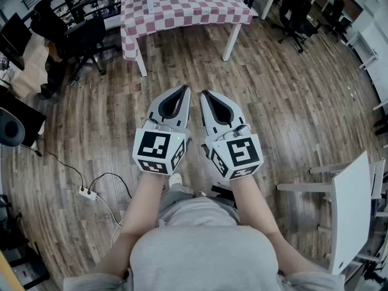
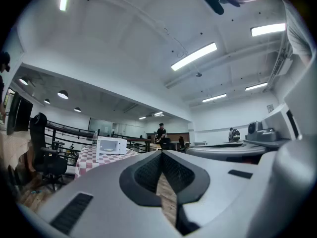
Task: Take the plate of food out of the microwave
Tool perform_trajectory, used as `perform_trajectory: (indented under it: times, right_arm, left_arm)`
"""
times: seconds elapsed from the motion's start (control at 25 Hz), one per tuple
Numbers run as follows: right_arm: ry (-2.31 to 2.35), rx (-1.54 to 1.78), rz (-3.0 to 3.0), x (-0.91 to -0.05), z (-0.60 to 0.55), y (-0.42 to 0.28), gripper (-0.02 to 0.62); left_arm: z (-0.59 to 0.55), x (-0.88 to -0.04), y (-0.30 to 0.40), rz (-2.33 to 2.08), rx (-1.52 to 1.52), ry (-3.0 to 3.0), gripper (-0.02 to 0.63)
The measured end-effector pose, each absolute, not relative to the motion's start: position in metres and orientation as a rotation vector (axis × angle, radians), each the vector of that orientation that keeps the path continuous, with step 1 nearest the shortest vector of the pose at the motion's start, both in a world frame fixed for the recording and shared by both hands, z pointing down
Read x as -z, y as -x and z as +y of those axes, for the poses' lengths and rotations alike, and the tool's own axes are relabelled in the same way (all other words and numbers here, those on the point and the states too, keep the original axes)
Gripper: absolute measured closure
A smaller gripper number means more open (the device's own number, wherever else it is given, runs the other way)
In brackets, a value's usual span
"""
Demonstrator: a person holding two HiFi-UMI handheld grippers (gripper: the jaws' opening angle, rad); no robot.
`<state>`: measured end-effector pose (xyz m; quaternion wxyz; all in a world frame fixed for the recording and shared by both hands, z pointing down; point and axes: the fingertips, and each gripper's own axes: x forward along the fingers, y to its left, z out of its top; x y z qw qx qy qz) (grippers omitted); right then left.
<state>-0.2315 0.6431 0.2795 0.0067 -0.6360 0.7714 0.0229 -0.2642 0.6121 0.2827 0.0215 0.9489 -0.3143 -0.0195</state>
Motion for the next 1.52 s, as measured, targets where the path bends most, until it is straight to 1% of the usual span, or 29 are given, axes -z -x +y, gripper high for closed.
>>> perform_trajectory:
  times: [0.36,0.88,1.2,1.52]
  right_arm:
    - [1.972,-0.091,2.393,-0.277,0.631,0.239,0.571]
    - [2.058,-0.132,2.343,-0.281,0.566,0.253,0.569]
    - [2.09,-0.176,2.421,-0.284,0.536,0.269,0.569]
    - [2.095,-0.083,2.408,-0.291,0.515,0.263,0.569]
  left_arm:
    - [0.599,-0.283,0.268,-0.947,0.07,-2.95,0.604]
    - [0.538,-0.288,0.284,-0.91,0.059,-2.971,0.604]
    - [0.503,-0.293,0.299,-0.908,0.057,-2.899,0.604]
    - [0.484,-0.3,0.296,-0.895,0.056,-2.882,0.604]
